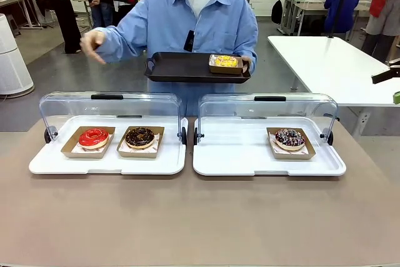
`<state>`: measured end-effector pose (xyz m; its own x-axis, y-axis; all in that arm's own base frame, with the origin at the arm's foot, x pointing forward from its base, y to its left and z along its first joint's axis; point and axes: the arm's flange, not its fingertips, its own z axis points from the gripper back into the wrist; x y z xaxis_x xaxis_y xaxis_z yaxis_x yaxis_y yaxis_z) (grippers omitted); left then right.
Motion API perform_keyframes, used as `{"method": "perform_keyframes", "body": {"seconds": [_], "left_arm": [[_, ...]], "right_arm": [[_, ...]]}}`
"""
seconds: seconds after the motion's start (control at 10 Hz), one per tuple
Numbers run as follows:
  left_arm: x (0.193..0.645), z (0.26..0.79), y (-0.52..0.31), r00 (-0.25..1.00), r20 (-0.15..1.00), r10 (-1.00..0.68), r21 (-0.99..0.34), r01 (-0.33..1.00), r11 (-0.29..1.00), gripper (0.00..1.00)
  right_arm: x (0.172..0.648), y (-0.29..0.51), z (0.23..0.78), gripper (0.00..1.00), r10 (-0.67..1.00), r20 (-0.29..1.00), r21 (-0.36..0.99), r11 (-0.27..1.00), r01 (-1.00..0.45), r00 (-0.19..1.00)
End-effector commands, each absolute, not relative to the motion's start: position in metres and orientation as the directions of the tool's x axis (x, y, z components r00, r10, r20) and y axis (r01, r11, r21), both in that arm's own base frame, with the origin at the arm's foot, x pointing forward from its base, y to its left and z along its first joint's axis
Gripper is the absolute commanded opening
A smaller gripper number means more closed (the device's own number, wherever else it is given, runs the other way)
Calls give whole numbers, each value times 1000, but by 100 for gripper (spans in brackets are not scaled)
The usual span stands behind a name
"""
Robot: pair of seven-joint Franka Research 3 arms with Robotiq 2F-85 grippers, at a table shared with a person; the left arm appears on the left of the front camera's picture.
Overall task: Provide the desired donut to the person.
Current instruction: Pick up and lift the Paper togo box containing the Donut pointed at by the person.
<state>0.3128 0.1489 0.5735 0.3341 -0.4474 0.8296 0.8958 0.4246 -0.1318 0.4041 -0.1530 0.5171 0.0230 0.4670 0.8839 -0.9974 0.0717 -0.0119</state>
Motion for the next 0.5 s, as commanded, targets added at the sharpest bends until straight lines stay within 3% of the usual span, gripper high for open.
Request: {"method": "perform_keyframes", "body": {"seconds": [0.0, 0.4], "left_arm": [[313, 575, 148, 334, 836, -434, -138, 895, 423, 100], [313, 575, 148, 334, 836, -434, -138, 895, 423, 100]], "right_arm": [[405, -152, 517, 100, 471, 882, -9, 74, -997, 27], [405, -152, 517, 100, 471, 882, -9, 74, -997, 27]]}}
